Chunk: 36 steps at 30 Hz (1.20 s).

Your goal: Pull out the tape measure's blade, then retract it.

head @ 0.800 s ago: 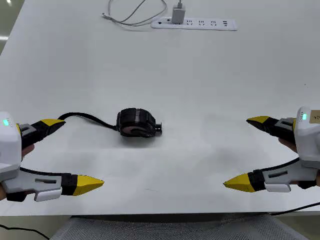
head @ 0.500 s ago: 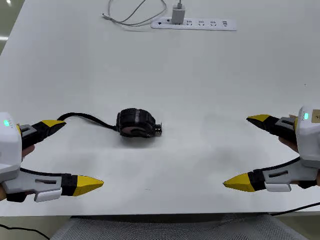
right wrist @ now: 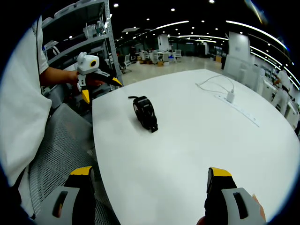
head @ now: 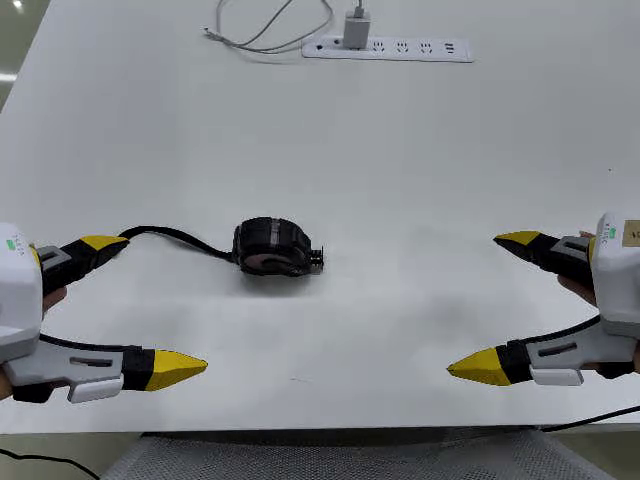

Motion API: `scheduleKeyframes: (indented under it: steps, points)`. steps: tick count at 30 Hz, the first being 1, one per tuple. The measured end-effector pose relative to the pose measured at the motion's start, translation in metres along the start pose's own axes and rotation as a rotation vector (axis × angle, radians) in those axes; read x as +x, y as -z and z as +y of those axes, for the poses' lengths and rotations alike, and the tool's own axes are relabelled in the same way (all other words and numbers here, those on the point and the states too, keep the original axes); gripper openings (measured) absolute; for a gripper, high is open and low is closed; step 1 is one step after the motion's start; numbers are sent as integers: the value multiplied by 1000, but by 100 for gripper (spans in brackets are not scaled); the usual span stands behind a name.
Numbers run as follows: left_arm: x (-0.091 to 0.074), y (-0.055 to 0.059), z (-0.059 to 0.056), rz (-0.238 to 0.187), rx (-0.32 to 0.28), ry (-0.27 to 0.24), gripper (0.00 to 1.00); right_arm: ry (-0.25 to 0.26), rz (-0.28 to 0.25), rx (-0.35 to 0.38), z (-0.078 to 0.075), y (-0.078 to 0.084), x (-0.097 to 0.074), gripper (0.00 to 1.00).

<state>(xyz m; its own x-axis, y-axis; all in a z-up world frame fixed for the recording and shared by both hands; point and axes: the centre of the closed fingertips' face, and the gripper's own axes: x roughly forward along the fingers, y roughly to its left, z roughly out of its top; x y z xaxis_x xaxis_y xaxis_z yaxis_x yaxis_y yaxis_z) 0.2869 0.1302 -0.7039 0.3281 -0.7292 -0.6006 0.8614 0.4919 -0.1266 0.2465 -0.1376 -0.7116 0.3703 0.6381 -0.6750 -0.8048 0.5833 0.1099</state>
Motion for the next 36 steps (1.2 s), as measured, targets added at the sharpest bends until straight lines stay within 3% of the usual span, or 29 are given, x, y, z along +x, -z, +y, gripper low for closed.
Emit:
scheduleKeyframes:
  steps: [25, 36]
  points:
    - [11, -7, 1, 9, 22, 23, 97, 0, 8, -7, -3, 2, 0, 96]
    - [28, -26, 0, -10, 73, 65, 95, -9, 6, -21, -6, -2, 3, 91]
